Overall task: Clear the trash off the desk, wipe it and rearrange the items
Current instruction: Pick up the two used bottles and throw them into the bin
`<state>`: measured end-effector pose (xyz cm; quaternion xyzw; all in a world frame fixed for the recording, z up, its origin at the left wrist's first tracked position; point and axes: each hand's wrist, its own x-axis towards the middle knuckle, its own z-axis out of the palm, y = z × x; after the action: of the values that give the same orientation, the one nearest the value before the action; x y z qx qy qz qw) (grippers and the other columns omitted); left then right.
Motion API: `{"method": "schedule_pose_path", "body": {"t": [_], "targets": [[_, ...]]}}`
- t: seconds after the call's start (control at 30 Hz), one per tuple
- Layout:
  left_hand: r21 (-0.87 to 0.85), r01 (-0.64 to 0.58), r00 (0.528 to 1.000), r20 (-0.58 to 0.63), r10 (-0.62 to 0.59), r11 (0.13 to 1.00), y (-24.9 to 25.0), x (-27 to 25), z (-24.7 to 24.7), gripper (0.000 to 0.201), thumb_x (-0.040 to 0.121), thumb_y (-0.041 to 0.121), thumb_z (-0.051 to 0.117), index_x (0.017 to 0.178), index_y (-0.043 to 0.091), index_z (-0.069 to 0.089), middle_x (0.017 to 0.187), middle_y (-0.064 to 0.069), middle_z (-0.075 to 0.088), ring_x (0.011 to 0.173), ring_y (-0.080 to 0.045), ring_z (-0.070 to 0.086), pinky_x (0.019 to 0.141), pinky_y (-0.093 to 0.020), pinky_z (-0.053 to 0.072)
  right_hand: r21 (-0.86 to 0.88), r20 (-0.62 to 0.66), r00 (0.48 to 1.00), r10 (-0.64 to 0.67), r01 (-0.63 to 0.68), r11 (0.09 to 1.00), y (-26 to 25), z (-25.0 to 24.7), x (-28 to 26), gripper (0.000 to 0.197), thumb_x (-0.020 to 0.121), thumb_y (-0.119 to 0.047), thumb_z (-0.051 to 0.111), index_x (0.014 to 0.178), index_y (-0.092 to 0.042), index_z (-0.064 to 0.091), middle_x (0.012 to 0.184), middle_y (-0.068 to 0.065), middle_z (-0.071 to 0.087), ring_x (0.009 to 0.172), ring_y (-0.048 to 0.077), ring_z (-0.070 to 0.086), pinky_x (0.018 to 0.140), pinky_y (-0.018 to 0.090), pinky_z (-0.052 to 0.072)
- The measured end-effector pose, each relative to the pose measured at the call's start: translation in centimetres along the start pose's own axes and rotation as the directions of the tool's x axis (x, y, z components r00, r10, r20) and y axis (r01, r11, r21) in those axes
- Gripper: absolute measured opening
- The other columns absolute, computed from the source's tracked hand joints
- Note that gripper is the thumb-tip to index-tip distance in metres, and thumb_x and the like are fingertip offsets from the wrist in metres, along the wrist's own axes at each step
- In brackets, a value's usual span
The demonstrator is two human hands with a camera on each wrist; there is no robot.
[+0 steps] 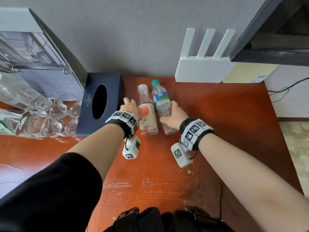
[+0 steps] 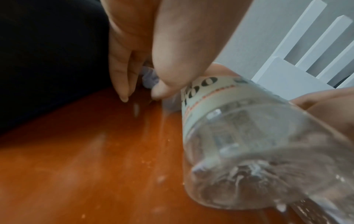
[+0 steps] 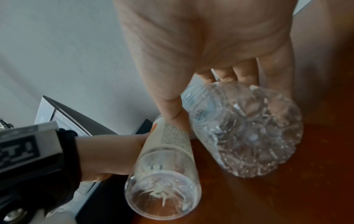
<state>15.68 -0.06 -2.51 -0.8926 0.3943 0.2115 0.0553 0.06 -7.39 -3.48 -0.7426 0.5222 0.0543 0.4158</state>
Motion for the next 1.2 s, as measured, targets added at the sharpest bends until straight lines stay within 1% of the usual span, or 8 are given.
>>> {"method": "schedule_pose_path", "body": {"t": [0.23, 0.37, 0.53, 0.63, 0.7, 0.83, 1.0, 1.2], "targets": [[-0.212, 0.058, 0.998, 0.045, -0.050, 0.976, 0.0, -0.8, -0.9, 0.031, 0.096, 0.007, 0.037, 0.126, 0.000, 0.040, 0.130, -0.020, 0.048, 0.118, -0.038, 0.050, 0.093, -0.044, 0.041, -0.002, 0.008, 1.000, 0.030, -0.030, 1.000, 0.1, -0.2, 0.1, 0.064, 0.072, -0.033, 0.072, 0.123, -0.017, 0.035, 0.111, 0.005, 0.056, 0.090, 0.022, 0.057, 0.073, 0.030, 0.044], [-0.409, -0.007, 0.996, -0.088, -0.032, 0.913, -0.3, -1.3, -2.2, 0.036, 0.094, 0.009, 0.035, 0.126, 0.006, 0.051, 0.129, -0.018, 0.038, 0.118, -0.037, 0.043, 0.093, -0.044, 0.042, 0.006, 0.002, 0.998, 0.063, -0.063, 0.998, -0.2, 0.0, 0.2, 0.072, 0.072, -0.039, 0.072, 0.129, -0.017, 0.033, 0.116, 0.007, 0.055, 0.098, 0.026, 0.059, 0.084, 0.037, 0.050], [-0.462, 0.077, 0.983, -0.111, -0.144, 0.883, 2.2, -2.4, -1.4, 0.074, 0.082, 0.060, 0.052, 0.122, -0.002, 0.048, 0.133, -0.013, 0.032, 0.122, -0.031, 0.036, 0.092, -0.042, 0.039, -0.007, -0.018, 0.998, 0.056, -0.056, 0.998, -0.6, 0.2, -0.4, 0.086, 0.063, -0.050, 0.070, 0.134, -0.021, 0.031, 0.123, 0.010, 0.054, 0.111, 0.032, 0.056, 0.094, 0.047, 0.048], [-0.383, 0.105, 0.992, -0.019, -0.122, 0.918, 3.0, -2.5, -0.3, 0.096, 0.072, 0.072, 0.056, 0.134, 0.001, 0.039, 0.138, -0.012, 0.029, 0.127, -0.029, 0.033, 0.100, -0.041, 0.036, -0.031, -0.009, 0.999, 0.054, -0.054, 0.998, -0.3, -0.1, -0.3, 0.100, 0.067, -0.042, 0.074, 0.147, -0.023, 0.016, 0.133, 0.012, 0.046, 0.122, 0.033, 0.049, 0.101, 0.047, 0.043], [-0.349, 0.124, 0.992, 0.014, -0.127, 0.929, 3.1, -2.5, 0.5, 0.094, 0.071, 0.067, 0.063, 0.134, 0.002, 0.038, 0.133, -0.012, 0.032, 0.124, -0.028, 0.036, 0.099, -0.038, 0.036, -0.040, -0.017, 0.998, 0.053, -0.054, 0.998, 0.1, -0.4, -0.3, 0.107, 0.069, -0.039, 0.075, 0.150, -0.023, 0.008, 0.139, 0.013, 0.041, 0.126, 0.033, 0.045, 0.104, 0.044, 0.040], [-0.420, 0.167, 0.985, 0.107, -0.134, 0.892, 2.9, -2.4, 0.9, 0.086, 0.073, 0.054, 0.069, 0.134, 0.005, 0.036, 0.130, -0.012, 0.038, 0.120, -0.029, 0.043, 0.099, -0.039, 0.041, -0.030, -0.034, 0.999, 0.022, -0.023, 0.999, -0.1, -0.5, -0.6, 0.094, 0.061, -0.046, 0.078, 0.137, -0.021, 0.028, 0.124, 0.010, 0.052, 0.113, 0.032, 0.054, 0.096, 0.044, 0.047], [-0.512, 0.175, 0.976, 0.205, -0.078, 0.841, 1.6, -2.8, 0.2, 0.081, 0.074, 0.045, 0.071, 0.136, 0.008, 0.035, 0.129, -0.011, 0.043, 0.113, -0.028, 0.052, 0.089, -0.038, 0.050, -0.047, -0.040, 0.997, 0.067, -0.069, 0.997, -0.2, -0.7, -1.4, 0.078, 0.071, -0.035, 0.073, 0.133, -0.016, 0.029, 0.118, 0.009, 0.054, 0.103, 0.029, 0.058, 0.089, 0.041, 0.051], [-0.549, 0.187, 0.971, 0.228, -0.070, 0.814, 0.4, -5.7, -0.5, 0.077, 0.078, 0.044, 0.066, 0.138, 0.007, 0.034, 0.131, -0.011, 0.043, 0.114, -0.027, 0.052, 0.078, -0.033, 0.043, -0.057, -0.096, 0.995, 0.039, -0.044, 0.997, 0.4, -1.3, -4.1, 0.059, 0.079, -0.035, 0.065, 0.125, -0.012, 0.036, 0.109, 0.007, 0.057, 0.089, 0.025, 0.057, 0.077, 0.033, 0.049]]}}
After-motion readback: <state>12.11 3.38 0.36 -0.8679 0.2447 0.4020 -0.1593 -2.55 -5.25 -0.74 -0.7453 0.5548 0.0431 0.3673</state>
